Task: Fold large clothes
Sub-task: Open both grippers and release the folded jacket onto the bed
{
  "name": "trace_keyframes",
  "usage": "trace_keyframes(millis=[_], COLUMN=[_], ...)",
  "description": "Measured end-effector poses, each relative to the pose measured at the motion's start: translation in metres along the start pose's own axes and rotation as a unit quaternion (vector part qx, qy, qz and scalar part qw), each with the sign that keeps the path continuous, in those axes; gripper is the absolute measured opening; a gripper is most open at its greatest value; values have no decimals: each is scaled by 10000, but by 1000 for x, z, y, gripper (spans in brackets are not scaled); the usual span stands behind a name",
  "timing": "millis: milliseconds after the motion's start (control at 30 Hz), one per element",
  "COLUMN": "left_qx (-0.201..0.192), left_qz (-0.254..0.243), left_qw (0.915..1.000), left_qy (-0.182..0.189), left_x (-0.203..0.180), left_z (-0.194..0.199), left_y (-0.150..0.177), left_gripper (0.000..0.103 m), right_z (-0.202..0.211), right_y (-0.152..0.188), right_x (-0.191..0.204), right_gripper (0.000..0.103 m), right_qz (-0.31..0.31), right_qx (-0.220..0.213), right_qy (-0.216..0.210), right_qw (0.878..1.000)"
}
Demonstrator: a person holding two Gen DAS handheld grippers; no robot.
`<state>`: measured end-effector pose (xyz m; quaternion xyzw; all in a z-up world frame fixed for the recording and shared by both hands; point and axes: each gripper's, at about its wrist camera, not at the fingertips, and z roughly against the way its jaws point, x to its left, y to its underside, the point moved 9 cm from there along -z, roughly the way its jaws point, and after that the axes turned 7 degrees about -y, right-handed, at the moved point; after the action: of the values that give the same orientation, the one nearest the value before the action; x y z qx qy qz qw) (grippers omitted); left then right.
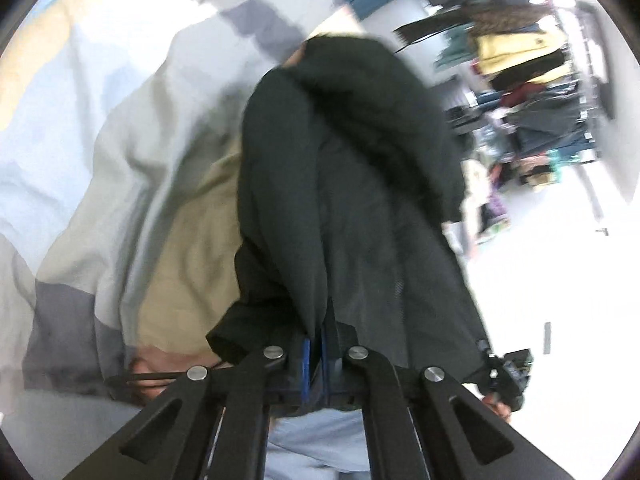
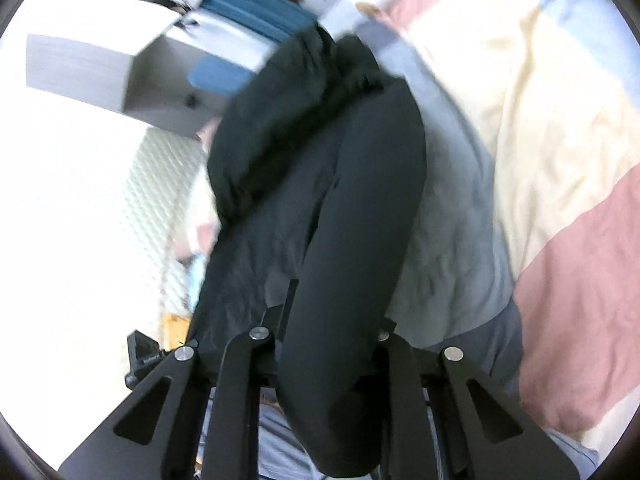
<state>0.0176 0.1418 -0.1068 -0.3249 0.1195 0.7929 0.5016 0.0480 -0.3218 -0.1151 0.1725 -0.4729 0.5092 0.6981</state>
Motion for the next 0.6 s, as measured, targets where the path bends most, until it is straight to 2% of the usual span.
trace_keyframes(millis=[200, 300, 433, 600], left_qx=[-517, -731, -956, -1192], left_qz=[-133, -209, -367, -737], left_qw=[9975, 9955, 9925, 9874], left_qy=[457, 566, 675, 728], left_x=[-30, -39, -41, -59], left_z=[77, 113, 169, 217], left_y=[-2, 9, 24, 54], left_gripper=[2, 2, 2, 1], right_z=[52, 84, 117, 165], right_y=[0, 12, 31, 54], right_x=[34, 54, 85, 110], right_gripper=[15, 15, 15, 16], right_qz=[206, 316, 518, 756], right_qx=[-395, -485, -517, -687], right_qy=[-309, -504, -581, -586], right_qw=[9985, 9970, 9956, 9930])
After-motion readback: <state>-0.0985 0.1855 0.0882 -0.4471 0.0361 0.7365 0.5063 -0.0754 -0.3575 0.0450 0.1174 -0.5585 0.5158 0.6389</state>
